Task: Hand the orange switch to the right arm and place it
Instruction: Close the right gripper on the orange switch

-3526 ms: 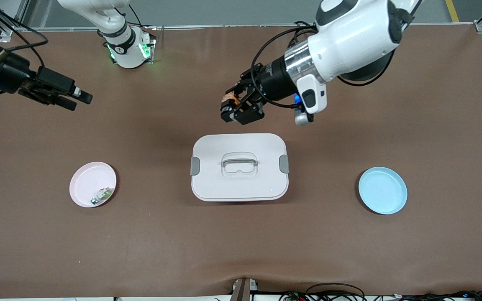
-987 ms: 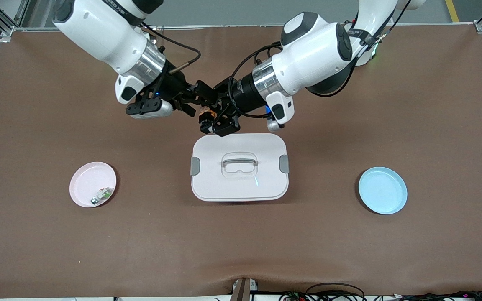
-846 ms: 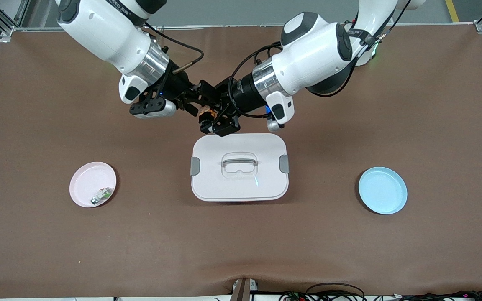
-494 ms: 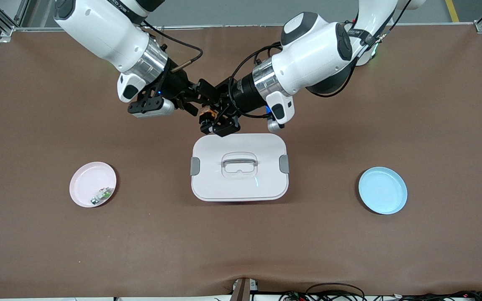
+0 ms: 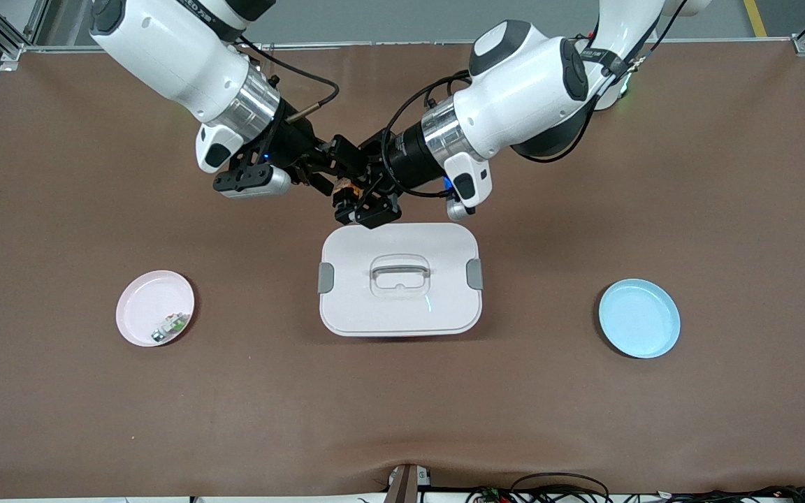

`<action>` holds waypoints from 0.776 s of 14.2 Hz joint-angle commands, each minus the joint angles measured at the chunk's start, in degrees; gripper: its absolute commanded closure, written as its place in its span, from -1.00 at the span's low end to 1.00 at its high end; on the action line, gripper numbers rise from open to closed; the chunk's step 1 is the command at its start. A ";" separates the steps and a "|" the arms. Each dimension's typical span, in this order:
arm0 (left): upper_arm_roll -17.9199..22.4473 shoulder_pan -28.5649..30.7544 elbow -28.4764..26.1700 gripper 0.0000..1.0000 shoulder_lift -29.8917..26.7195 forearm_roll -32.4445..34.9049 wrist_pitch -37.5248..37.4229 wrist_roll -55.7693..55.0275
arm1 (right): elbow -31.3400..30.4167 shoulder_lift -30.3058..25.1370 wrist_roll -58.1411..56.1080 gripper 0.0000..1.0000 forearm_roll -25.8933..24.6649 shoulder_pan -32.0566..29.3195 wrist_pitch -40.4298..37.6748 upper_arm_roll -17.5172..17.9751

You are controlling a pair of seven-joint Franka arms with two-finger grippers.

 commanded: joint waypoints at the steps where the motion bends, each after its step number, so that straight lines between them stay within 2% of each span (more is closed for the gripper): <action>1: 0.10 -0.34 0.32 0.64 -0.18 1.38 0.42 -1.65 | 2.67 1.67 0.75 -0.14 -1.38 0.44 -0.20 -0.21; 7: 0.10 -0.08 0.32 0.64 -0.27 1.38 0.24 -1.65 | 2.67 2.02 0.74 0.25 -1.82 0.62 -0.12 -0.21; 9: 0.10 -0.07 0.32 0.62 -0.27 1.47 0.24 -1.64 | 2.67 2.02 0.66 0.60 -1.90 0.71 -0.12 -0.21; 10: 0.10 -0.07 0.32 0.56 -0.27 1.47 0.24 -1.56 | 2.67 2.02 0.65 0.86 -2.51 0.97 -0.20 -0.21; 11: 0.10 -0.07 0.32 0.42 -0.18 1.81 0.24 -1.56 | 2.67 2.19 0.65 0.99 -3.13 0.97 -0.12 -0.21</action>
